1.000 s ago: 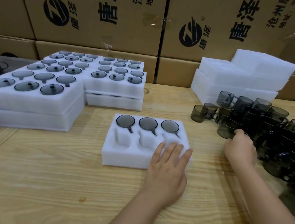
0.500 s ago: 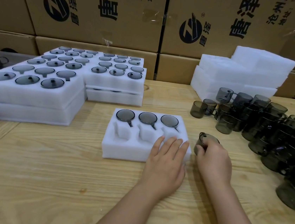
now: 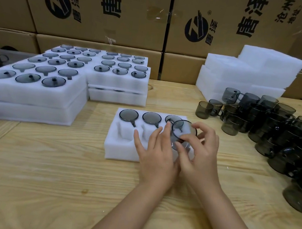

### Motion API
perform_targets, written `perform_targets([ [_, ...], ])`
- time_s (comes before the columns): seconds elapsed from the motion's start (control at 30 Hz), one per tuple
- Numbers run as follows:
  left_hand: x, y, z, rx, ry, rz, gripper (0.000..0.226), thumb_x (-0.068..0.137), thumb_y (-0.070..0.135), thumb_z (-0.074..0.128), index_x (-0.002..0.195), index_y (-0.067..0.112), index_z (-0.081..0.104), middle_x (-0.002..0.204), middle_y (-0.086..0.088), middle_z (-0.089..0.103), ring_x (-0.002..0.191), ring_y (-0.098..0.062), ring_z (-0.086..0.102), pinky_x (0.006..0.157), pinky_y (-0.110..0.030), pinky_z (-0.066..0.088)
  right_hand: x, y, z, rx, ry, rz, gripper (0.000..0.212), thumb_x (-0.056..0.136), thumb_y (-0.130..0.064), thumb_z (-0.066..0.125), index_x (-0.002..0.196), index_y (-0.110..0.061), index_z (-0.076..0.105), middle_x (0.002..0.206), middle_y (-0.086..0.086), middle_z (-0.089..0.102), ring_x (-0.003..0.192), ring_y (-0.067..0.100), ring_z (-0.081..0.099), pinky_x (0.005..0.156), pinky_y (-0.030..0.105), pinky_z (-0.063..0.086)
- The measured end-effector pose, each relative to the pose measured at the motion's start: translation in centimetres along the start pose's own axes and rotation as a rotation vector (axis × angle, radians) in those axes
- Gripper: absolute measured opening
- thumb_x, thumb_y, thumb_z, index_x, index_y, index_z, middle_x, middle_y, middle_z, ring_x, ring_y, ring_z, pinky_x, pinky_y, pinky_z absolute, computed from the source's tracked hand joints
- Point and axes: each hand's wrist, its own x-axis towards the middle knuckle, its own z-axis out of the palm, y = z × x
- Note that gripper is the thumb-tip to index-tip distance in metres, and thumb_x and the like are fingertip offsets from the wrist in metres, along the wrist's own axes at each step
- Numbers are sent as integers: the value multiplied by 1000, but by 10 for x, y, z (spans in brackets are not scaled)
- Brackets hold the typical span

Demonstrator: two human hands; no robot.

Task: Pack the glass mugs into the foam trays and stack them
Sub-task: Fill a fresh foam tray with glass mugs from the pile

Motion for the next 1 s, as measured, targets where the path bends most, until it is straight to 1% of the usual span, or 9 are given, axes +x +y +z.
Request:
perform_targets([
  [0.1, 0, -2, 1, -49, -39, -46, 62, 83, 47, 46, 123, 1, 59, 117, 0, 66, 110, -17, 63, 108, -56, 12, 4, 0, 0, 180, -114, 157, 20, 82, -8, 69, 83, -28, 62, 140, 8, 38, 125, 5, 35, 95, 2, 21],
  [0.17, 1, 0, 0, -63, -85, -66, 62, 82, 44, 43, 125, 2, 59, 117, 2, 66, 111, -15, 62, 109, -53, 10, 6, 0, 0, 268, -172, 223, 29, 83, -8, 67, 82, -35, 56, 134, 2, 46, 120, -6, 42, 90, -3, 24],
  [0.23, 0, 0, 0, -58, -120, -76, 61, 81, 42, 43, 125, 3, 58, 118, 3, 66, 113, -16, 61, 109, -51, 9, 7, 2, 1, 263, -137, 236, 26, 82, -9, 68, 84, -32, 57, 120, -3, 55, 113, 0, 49, 89, -1, 29],
  [0.4, -1, 0, 3, -73, -185, -145, 67, 79, 31, 67, 136, 1, 48, 125, -2, 62, 122, -16, 54, 112, -42, 3, 11, 4, 9, 301, -102, 321, 33, 79, -10, 71, 102, -30, 58, 109, -12, 61, 101, -5, 54, 80, 2, 36],
  [0.67, 1, 0, 4, -78, -177, -191, 63, 82, 35, 54, 139, 11, 44, 129, 0, 58, 126, -15, 50, 110, -38, 10, 12, 9, 14, 277, -153, 317, 27, 79, -13, 72, 102, -21, 61, 108, -10, 61, 99, -11, 50, 65, 4, 41],
  [0.77, 1, 0, 4, -102, -224, -202, 64, 85, 39, 44, 146, 18, 35, 131, 6, 55, 129, -10, 43, 110, -36, 10, 13, 11, 13, 227, -179, 314, 30, 79, -16, 72, 106, -23, 60, 107, -15, 59, 106, 3, 50, 79, 9, 41],
  [0.83, 0, -1, 2, -124, -279, -199, 68, 87, 40, 51, 148, 21, 29, 136, 9, 50, 134, -7, 36, 112, -34, 6, 15, 12, 11, 224, -205, 317, 35, 80, -19, 71, 112, -23, 58, 110, -16, 58, 109, 4, 49, 90, 12, 38],
  [0.9, -1, -3, -2, -162, -296, -171, 72, 87, 43, 52, 149, 21, 25, 145, 9, 41, 138, -7, 29, 114, -32, 2, 20, 10, 9, 321, -186, 373, 35, 85, -24, 66, 119, -21, 55, 115, -12, 58, 111, 2, 51, 92, 8, 35],
  [1.0, 6, -2, -16, -322, -217, -211, 67, 86, 44, 40, 147, 15, 32, 148, 3, 40, 138, -15, 31, 114, -34, 11, 40, 12, 4, 343, -158, 473, 36, 96, -34, 48, 128, -19, 51, 125, -8, 55, 117, 5, 48, 93, 19, 35],
])
